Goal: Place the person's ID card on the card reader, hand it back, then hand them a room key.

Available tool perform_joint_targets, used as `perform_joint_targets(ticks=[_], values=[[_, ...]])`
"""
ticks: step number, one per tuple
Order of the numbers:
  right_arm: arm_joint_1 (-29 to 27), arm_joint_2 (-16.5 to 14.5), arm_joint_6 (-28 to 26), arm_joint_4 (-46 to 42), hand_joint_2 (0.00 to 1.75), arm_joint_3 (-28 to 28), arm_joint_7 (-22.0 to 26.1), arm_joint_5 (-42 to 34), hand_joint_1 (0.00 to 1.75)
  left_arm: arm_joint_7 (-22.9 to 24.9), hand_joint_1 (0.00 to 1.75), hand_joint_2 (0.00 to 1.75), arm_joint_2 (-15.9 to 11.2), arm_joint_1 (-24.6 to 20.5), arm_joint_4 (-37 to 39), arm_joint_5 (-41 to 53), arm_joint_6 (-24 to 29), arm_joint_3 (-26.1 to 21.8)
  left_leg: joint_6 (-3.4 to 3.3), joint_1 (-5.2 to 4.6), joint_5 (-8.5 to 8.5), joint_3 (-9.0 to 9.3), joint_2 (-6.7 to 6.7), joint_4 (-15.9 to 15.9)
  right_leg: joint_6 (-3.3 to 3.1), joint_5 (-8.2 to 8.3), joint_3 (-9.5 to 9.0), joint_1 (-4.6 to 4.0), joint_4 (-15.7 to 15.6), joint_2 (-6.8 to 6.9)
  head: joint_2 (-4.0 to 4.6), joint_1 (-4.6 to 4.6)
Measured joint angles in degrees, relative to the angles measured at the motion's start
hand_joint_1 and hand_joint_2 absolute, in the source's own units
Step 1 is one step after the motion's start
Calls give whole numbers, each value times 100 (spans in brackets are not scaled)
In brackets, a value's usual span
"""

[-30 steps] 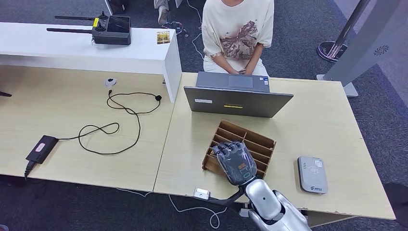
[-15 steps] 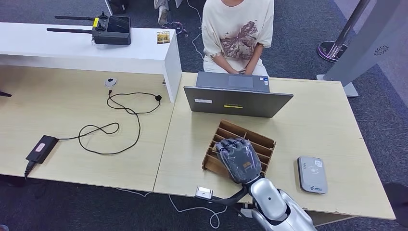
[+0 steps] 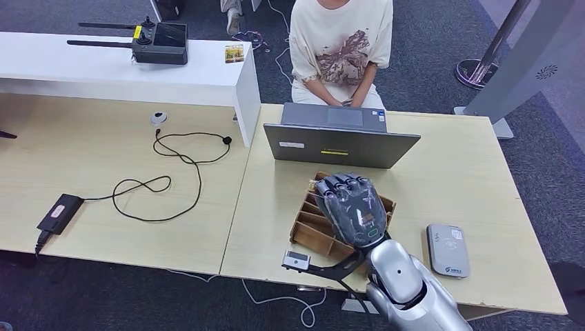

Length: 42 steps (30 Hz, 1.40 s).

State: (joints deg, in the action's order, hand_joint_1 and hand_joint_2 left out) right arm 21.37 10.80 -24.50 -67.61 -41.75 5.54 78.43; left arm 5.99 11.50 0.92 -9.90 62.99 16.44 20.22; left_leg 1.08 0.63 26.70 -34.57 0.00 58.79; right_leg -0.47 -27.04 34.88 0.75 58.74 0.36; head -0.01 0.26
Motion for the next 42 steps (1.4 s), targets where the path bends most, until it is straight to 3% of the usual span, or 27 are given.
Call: perform_joint_targets(ticks=[12, 24, 34, 42], values=[[385, 0, 12, -468, 175, 278, 63, -94, 175, 1, 0, 0, 32, -2, 0, -6, -2, -1, 0, 0, 0, 0, 0, 0, 0, 0, -1, 0, 0, 0, 0, 1], [991, -44, 189, -398, 175, 573, 199, -285, 175, 51, 0, 0, 49, -4, 0, 47, -18, 23, 0, 0, 0, 0, 0, 0, -1, 1, -1, 0, 1, 0, -1, 1], [1947, -241, 479, 465, 175, 820, 243, -597, 175, 32, 0, 0, 48, -18, -1, 101, -37, 147, -1, 0, -3, 0, 0, 0, -1, 3, -2, 0, 2, 0, 0, -1], [2991, -711, 628, 1855, 175, 991, 169, -816, 175, -66, 0, 0, 46, -24, -2, 60, -40, 173, 0, 1, -5, 1, 0, 1, -4, 4, -1, -1, 5, 0, 0, 1]])
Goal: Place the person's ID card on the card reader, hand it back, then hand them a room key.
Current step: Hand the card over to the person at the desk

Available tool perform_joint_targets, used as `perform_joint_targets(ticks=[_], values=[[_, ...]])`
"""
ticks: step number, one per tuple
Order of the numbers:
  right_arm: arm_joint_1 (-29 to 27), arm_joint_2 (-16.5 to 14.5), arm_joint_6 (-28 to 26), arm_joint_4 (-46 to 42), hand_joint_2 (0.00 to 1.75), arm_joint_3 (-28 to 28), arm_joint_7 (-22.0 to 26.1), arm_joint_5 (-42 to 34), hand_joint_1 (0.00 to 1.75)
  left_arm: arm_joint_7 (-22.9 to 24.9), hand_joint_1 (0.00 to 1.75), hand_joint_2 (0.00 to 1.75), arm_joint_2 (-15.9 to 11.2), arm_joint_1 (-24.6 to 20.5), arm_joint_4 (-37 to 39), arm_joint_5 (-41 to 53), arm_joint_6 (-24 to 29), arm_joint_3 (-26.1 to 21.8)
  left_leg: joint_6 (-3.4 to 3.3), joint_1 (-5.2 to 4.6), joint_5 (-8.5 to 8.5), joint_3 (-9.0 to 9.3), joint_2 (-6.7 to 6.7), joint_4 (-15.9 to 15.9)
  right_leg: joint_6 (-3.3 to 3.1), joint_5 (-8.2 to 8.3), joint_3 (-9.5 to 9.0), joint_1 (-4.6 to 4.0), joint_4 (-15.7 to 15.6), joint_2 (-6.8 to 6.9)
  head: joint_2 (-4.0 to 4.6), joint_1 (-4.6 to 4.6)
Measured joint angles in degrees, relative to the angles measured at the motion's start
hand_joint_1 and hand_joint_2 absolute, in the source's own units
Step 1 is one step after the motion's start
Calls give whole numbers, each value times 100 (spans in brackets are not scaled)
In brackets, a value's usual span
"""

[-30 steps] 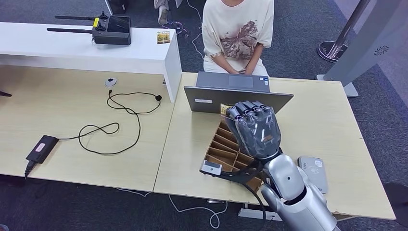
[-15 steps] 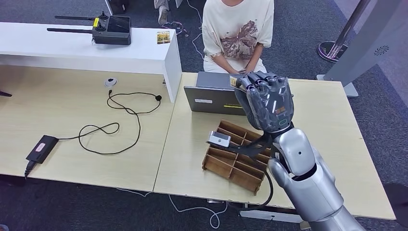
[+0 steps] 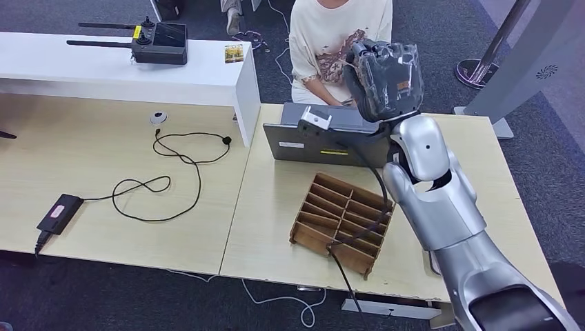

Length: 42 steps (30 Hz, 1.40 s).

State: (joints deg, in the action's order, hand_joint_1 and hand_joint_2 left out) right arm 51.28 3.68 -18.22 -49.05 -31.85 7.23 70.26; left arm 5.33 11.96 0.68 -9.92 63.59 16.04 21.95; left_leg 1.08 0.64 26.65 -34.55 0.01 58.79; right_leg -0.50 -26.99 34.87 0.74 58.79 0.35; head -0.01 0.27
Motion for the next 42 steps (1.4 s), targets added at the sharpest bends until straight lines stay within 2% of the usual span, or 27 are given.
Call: perform_joint_targets(ticks=[9, 16, 32, 42], values=[[861, -410, 327, 1471, 175, 74, -399, 179, 175, -12, 0, 0, 1, -8, 0, 8, 8, 34, 0, -1, 0, 0, 1, 0, 0, 0, -1, 0, 0, 0, -1, -1], [1304, -619, 708, 2182, 175, 73, -688, 185, 175, -49, 0, 0, 1, -14, -1, -11, 14, 60, 0, 0, 0, 0, 1, 1, 0, 0, 0, 0, 0, 1, 1, -1], [1673, -738, 925, 2864, 175, 503, -1200, -200, 175, -57, 0, 0, 2, -19, -1, -114, -2, 95, 0, -1, 0, 0, 1, 2, 0, 0, 1, 0, 0, 1, -1, -1], [1759, -779, 968, 3027, 175, 579, -1334, -15, 175, -13, 0, 0, 28, -32, 0, -176, 36, 102, 0, 0, 0, 0, 1, 2, 0, 0, 1, -1, 0, -1, 1, -1]])
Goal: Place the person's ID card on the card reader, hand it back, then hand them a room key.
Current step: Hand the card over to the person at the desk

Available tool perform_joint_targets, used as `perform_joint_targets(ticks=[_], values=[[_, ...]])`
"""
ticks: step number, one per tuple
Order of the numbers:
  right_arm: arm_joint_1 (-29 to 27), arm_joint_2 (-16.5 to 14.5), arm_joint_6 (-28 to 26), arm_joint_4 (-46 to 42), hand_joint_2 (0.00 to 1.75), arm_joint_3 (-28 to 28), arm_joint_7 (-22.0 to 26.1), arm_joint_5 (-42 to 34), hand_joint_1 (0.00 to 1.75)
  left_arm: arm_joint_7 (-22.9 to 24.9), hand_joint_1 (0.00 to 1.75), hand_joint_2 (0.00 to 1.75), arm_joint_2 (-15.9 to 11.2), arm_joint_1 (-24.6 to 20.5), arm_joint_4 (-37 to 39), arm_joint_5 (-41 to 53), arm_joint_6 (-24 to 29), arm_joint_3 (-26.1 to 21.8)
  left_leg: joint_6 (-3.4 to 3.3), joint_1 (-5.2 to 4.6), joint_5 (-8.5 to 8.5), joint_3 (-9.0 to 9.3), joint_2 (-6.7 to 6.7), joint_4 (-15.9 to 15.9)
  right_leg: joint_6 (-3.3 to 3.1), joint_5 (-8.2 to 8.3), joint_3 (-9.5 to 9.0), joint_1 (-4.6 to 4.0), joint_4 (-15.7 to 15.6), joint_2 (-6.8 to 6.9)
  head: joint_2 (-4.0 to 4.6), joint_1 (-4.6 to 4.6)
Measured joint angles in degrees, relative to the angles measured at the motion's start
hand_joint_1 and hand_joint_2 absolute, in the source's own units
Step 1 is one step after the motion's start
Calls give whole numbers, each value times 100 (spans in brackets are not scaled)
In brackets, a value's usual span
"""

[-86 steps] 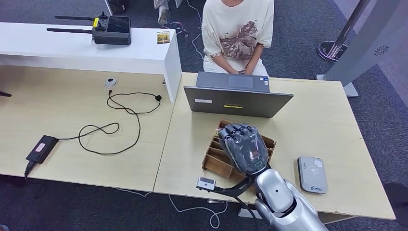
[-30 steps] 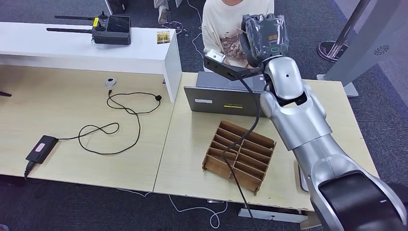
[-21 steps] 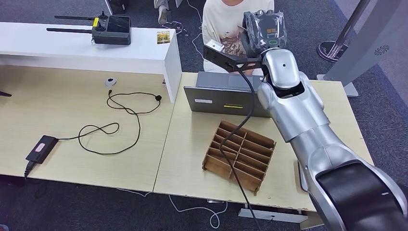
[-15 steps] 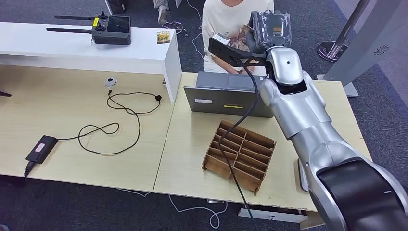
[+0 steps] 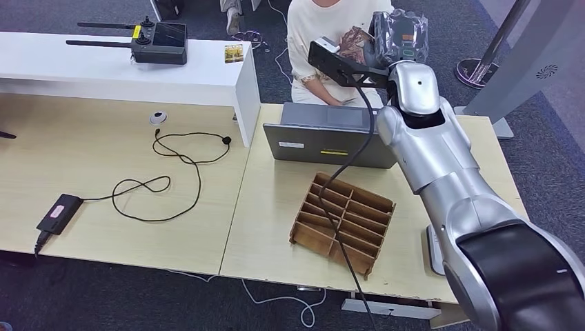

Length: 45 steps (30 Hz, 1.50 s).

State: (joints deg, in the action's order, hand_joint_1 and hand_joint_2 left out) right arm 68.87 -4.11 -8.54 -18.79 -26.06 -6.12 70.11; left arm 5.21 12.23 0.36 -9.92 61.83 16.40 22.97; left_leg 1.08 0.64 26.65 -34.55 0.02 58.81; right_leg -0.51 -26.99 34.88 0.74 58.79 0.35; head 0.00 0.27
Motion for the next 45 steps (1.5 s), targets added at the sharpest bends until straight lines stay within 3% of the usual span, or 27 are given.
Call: perform_joint_targets(ticks=[18, 20, 24, 25, 37, 41, 45], values=[[18, -22, 211, 107, 175, 97, -183, -98, 170, 58, 0, 0, 18, -8, -1, -48, 55, 0, 0, 0, 0, 0, 0, 0, 0, 0, 0, 0, 0, 0, -1, -1], [18, -22, 225, 109, 175, 112, -178, -105, 151, 58, 0, 0, 18, -8, -1, -49, 59, 0, 0, 0, 0, 0, 0, 0, 0, 0, 0, 0, 0, 0, -1, 0], [18, -22, 228, 121, 175, 141, -163, -109, 7, 46, 0, 0, 18, -7, 1, -54, 82, 0, 0, 0, 0, 0, 0, 0, 0, 0, 0, 0, 0, 0, -1, -1], [17, -22, 224, 123, 175, 145, -163, -109, 0, 44, 0, 0, 18, -7, 1, -54, 86, 0, 0, 0, 0, 0, 0, 0, 0, 0, 0, 0, 0, 0, -1, -1], [19, -22, -169, 122, 175, 314, 125, -343, 0, 65, 0, 0, 18, -7, -1, -45, 107, 0, 0, 0, 0, 0, 0, 0, 0, 0, 0, 0, 0, 0, -1, -1], [18, -22, -656, 54, 175, 516, 630, -696, 0, 79, 0, 0, 20, -8, -1, -39, 119, 0, 0, 0, 0, 0, 0, 0, 0, 0, 1, 0, 0, 0, 0, 1], [9, -22, -1260, -101, 175, 816, 1467, -1238, 0, 99, 0, 0, 21, -8, 1, -49, 168, 0, 0, 0, 0, 0, 0, 0, 0, 0, 1, 0, 0, -1, -2, 0]])
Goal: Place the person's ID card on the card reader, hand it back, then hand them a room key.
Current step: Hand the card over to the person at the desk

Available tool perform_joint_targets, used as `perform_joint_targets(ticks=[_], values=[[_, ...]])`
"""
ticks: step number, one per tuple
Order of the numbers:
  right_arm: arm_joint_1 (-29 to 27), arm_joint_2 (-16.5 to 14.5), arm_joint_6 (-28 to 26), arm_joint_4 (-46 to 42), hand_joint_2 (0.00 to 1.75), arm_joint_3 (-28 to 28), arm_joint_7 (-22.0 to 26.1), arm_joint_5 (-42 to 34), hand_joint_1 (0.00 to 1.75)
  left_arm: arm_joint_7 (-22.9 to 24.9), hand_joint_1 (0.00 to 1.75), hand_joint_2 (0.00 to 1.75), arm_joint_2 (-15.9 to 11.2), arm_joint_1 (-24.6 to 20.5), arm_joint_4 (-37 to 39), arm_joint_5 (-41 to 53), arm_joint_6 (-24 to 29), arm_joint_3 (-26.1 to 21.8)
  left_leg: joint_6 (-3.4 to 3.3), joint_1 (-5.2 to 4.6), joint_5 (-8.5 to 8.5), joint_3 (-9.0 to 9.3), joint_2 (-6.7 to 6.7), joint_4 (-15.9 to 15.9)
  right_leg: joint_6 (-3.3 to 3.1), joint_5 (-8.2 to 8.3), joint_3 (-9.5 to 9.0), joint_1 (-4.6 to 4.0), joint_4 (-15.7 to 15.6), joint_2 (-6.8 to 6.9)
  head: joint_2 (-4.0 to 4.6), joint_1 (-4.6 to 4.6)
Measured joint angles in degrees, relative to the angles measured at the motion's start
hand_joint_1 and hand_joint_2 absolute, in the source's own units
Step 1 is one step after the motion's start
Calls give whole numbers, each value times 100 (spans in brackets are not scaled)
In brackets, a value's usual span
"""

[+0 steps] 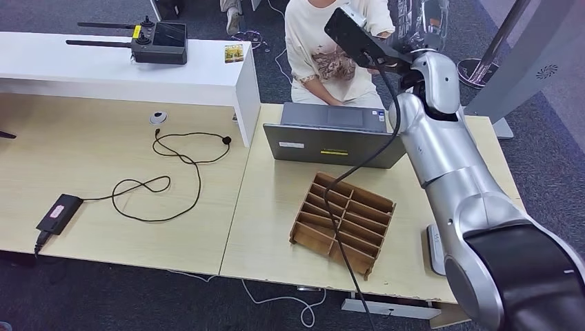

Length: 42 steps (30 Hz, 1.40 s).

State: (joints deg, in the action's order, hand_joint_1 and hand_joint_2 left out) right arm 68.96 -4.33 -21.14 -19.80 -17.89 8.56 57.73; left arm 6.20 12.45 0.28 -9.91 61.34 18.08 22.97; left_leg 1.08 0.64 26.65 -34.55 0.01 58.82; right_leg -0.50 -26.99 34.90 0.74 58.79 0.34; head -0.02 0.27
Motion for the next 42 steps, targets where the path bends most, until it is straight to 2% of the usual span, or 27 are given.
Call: perform_joint_targets(ticks=[2, 5, 9, 15, 18, 21, 24, 28, 33, 35, 37, 41, 42], values=[[-36, 0, -91, -95, 175, 175, 438, -361, 0, -4, 0, 0, -1, 2, 0, -27, 26, 0, 0, 0, 0, 0, 0, 0, 0, 0, 0, 0, 0, 0, -1, 1], [-198, 8, 93, -328, 175, 457, 996, -992, 0, -119, 0, 0, -11, 10, -1, -108, 69, 0, 0, 0, 0, 1, 0, 0, 0, 0, 0, 0, -1, 0, 1, 0], [-849, 163, 598, -1165, 175, 639, 1522, -2069, 0, -173, 0, 0, -21, 17, 0, -172, 124, -2, 0, 1, 0, 5, 9, 1, 2, -2, -4, -1, -6, 7, 1, 1], [-2812, 741, 1368, -3488, 175, 865, 1772, -4089, 0, 142, 0, 0, 3, 11, -1, -106, 125, -2, -6, 1, 14, 6, 30, 0, 10, -9, -16, -1, -22, 24, 1, 0], [-4022, 957, 2015, -4644, 175, 1273, 1965, -5345, 0, 246, 0, 0, 9, 8, -1, -92, 125, -2, -10, 7, 29, 19, 48, -1, 17, -27, -44, -7, -36, 39, 0, -2], [-5249, 983, 2784, -5689, 175, 1845, 2114, -6433, 0, 304, 0, 0, 12, 9, 0, -75, 125, -2, -16, 7, 42, 19, 66, -3, 19, -42, -56, -7, -37, 59, 2, -8], [-6118, 878, 3316, -6548, 175, 2333, 2077, -7025, 0, 346, 0, 0, 12, 3, 0, -20, 124, -2, -12, 8, 53, 25, 63, -4, 18, -55, -58, -7, -38, 56, 1, -9], [-7085, 593, 3678, -7421, 0, 2796, 1668, -7300, 0, 386, 0, 0, 12, -3, 1, 25, 114, -2, -6, 8, 65, 36, 51, -7, 17, -68, -63, -7, -36, 41, 1, -10], [-8032, 389, 4636, -7760, 0, 2929, 1378, -7067, 0, 513, 0, 0, 9, -14, -1, 149, 23, 10, -1, 8, 71, 42, 38, -9, 12, -73, -67, -8, -36, 31, 1, -10], [-8249, 309, 4799, -7756, 87, 2951, 1335, -6816, 0, 550, 0, 0, 8, -21, 0, 195, 14, 22, -1, 8, 72, 43, 32, -10, 12, -73, -67, -8, -35, 28, 1, -10], [-8357, 235, 4734, -7713, 175, 2942, 1281, -6443, 0, 550, 0, 0, 8, -22, 0, 179, 21, 26, -2, 8, 72, 43, 28, -10, 11, -72, -67, -7, -35, 24, 1, -10], [-8342, 145, 4420, -7470, 0, 2768, 946, -6148, 0, 485, 0, 0, 7, -16, 1, 50, 21, 26, -2, 8, 71, 45, 21, -10, 11, -72, -68, -7, -35, 16, 1, -11], [-8321, 140, 4327, -7390, 0, 2692, 841, -6169, 0, 471, 0, 0, 5, -15, 1, 29, 16, 26, -2, 7, 71, 45, 21, -10, 11, -72, -68, -6, -35, 16, 2, -11]])
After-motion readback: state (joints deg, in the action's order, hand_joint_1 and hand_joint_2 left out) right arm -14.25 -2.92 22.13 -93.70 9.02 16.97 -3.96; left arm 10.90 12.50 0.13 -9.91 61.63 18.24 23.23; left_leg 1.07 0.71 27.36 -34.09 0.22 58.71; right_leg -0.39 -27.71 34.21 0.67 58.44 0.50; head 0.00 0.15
